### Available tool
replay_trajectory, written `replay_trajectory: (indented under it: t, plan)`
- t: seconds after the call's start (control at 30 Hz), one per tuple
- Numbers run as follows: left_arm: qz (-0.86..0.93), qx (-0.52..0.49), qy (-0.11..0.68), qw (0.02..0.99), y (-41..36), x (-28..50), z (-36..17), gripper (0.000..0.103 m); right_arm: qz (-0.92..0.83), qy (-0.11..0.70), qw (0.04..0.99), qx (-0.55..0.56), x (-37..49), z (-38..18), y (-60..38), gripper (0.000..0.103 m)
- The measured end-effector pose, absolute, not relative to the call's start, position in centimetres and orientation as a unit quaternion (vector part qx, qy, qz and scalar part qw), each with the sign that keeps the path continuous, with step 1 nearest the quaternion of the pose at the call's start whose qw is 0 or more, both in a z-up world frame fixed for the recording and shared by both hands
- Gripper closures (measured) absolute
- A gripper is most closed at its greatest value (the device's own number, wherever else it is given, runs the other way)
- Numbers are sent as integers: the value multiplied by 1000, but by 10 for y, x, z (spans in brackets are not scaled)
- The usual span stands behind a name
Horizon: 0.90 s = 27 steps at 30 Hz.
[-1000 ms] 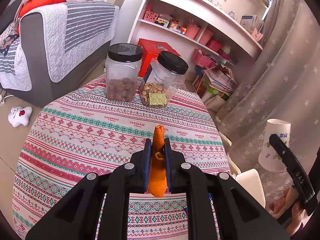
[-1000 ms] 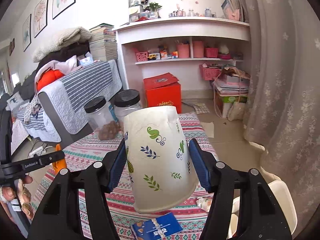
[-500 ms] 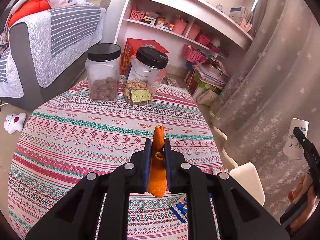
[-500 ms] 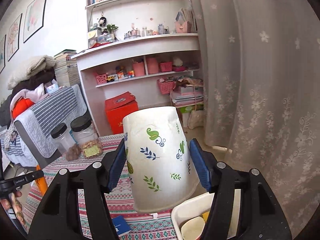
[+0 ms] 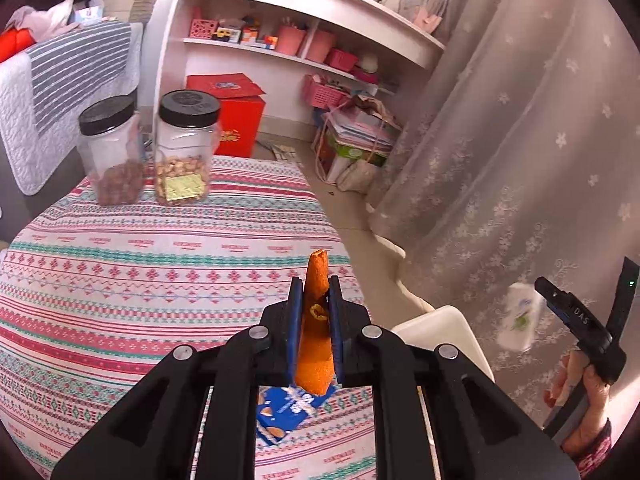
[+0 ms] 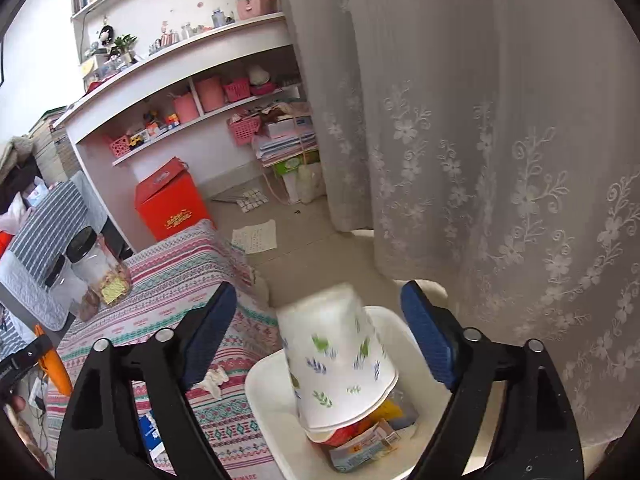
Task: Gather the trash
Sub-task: 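Carry the paper cup over the white bin and open the right gripper, then carry the orange peel over the white bin and open the left gripper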
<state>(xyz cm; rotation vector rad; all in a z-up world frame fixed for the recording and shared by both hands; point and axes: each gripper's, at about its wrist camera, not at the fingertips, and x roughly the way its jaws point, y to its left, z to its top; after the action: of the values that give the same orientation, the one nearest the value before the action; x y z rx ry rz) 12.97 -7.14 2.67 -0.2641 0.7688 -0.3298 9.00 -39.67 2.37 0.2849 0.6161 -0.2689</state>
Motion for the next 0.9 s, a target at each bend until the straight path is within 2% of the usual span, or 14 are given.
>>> replay_trajectory:
  t: [0.3,0.57,0.77,0.87,0.9]
  plan:
    - [-252,-110,368,888,-192,123,49,90,-222,253,929,155,46,37,-458,8]
    - [-307,-80,379,869,-284,113,49,90,-271,221,908,230,12,39,-516,7]
    - [-331,-59,391,857,-325,103,40,90,-293,212,899,249,-1,37,-536,7]
    - [-343,-50,404,846,-342,100,33,89,-297,214,897,247,-2,35,-538,7]
    - [-345,-46,410,843,-346,100,30,85,-299,214,897,246,-2,35,-538,7]
